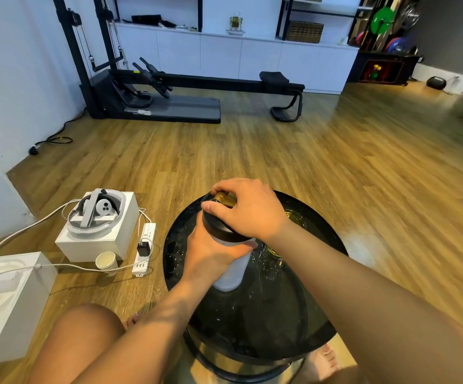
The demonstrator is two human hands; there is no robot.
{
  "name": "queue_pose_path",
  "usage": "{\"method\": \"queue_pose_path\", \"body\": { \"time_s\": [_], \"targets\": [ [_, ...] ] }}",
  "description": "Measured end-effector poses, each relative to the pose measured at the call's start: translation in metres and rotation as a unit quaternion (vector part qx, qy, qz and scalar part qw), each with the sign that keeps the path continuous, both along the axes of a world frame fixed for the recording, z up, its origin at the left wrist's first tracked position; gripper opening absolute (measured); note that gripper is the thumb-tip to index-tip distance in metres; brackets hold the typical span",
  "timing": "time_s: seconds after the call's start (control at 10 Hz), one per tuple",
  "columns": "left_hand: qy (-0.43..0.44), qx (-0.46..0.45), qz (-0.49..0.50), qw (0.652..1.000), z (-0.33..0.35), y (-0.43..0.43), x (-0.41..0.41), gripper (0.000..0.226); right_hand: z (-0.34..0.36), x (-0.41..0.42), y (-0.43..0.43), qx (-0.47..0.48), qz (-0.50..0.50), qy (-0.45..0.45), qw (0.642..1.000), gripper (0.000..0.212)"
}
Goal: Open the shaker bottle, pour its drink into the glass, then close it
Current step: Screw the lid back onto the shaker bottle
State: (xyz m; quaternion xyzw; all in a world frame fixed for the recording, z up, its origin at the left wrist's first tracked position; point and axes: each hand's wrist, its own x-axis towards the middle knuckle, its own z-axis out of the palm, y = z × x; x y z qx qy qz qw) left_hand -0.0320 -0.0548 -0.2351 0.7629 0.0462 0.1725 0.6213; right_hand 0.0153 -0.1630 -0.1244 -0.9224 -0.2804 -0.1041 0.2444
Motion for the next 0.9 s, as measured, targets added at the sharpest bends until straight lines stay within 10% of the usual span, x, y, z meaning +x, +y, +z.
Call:
{"method": "queue_pose_path", "body": {
  "time_s": [0.6, 0.9],
  "targets": [
    [0.056, 0.009, 0.039, 0.998, -0.003, -0.009, -0.002, 0.094, -0.003, -0.005, 0.000, 0.017, -0.039, -0.012, 0.999, 0.040],
    [0.096, 0.046, -0.156, 0.982, 0.033, 0.030, -0.005, 0.105, 0.011, -0.003, 0.004, -0.067, -0.008, 0.031, 0.997, 0.052]
  ]
}}
